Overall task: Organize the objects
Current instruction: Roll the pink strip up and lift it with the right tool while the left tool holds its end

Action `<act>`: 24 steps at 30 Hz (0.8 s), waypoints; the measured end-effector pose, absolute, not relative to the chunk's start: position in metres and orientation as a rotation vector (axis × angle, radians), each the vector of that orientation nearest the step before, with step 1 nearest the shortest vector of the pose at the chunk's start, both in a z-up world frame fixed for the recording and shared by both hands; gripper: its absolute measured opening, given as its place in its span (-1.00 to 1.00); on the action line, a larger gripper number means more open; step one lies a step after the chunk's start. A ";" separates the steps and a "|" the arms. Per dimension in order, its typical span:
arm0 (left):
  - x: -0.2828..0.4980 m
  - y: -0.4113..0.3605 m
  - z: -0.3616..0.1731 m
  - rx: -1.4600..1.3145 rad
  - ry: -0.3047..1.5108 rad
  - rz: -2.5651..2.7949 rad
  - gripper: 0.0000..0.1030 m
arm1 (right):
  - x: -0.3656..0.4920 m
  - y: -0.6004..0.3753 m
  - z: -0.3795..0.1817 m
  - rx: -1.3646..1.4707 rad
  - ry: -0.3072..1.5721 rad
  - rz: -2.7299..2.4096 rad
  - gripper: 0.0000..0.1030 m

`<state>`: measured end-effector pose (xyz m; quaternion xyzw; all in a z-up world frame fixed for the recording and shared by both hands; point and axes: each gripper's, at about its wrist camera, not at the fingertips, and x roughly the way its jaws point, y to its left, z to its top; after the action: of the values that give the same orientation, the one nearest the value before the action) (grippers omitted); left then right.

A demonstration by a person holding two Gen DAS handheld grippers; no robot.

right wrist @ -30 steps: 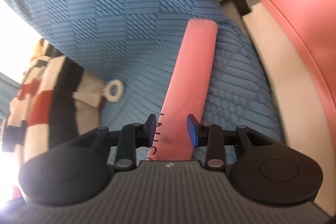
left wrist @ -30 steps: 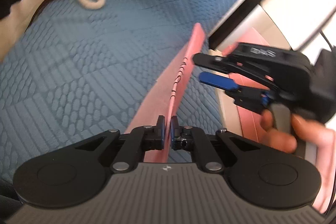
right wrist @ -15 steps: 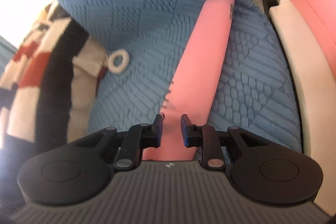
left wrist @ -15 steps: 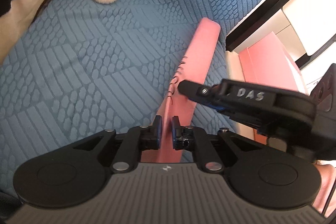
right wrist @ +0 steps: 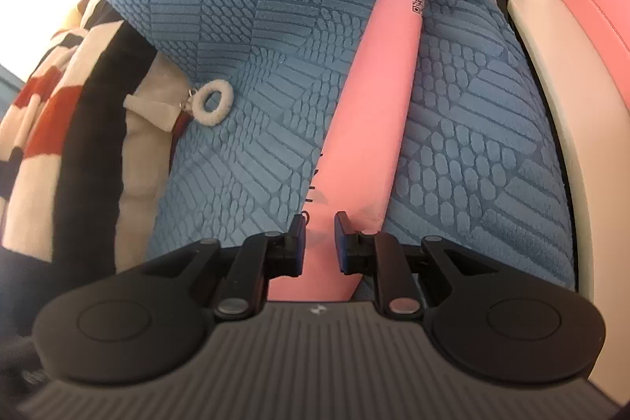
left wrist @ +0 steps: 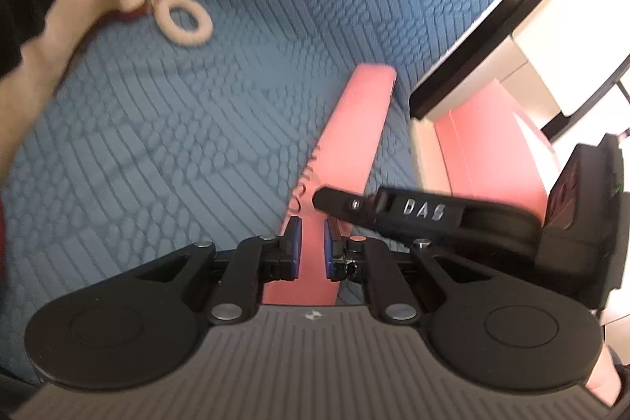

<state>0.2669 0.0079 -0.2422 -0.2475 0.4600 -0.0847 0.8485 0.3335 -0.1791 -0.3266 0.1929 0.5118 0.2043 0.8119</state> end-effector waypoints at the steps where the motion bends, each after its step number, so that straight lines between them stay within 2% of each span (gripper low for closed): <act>1: 0.268 0.005 -0.245 -0.514 0.981 -0.180 -0.76 | 0.334 -0.180 -0.328 0.424 1.094 0.432 -0.66; 13: 0.276 -0.010 -0.263 -0.438 1.043 -0.184 -0.77 | 0.345 -0.191 -0.324 0.449 1.047 0.394 -0.58; 16: 0.276 -0.009 -0.262 -0.441 1.050 -0.184 -0.77 | 0.355 -0.197 -0.323 0.462 1.024 0.383 -0.44; 18: 0.277 -0.009 -0.263 -0.445 1.054 -0.182 -0.77 | 0.363 -0.203 -0.321 0.474 1.004 0.373 -0.28; 21: 0.279 -0.009 -0.263 -0.448 1.058 -0.183 -0.77 | 0.379 -0.211 -0.322 0.484 0.970 0.341 -0.17; 24: 0.279 -0.007 -0.265 -0.464 1.060 -0.184 -0.77 | 0.395 -0.220 -0.327 0.494 0.971 0.296 -0.15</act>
<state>0.2788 -0.0074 -0.2647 -0.2191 0.5002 -0.0868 0.8332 0.3954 -0.2197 -0.3271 0.2340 0.4600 0.1401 0.8450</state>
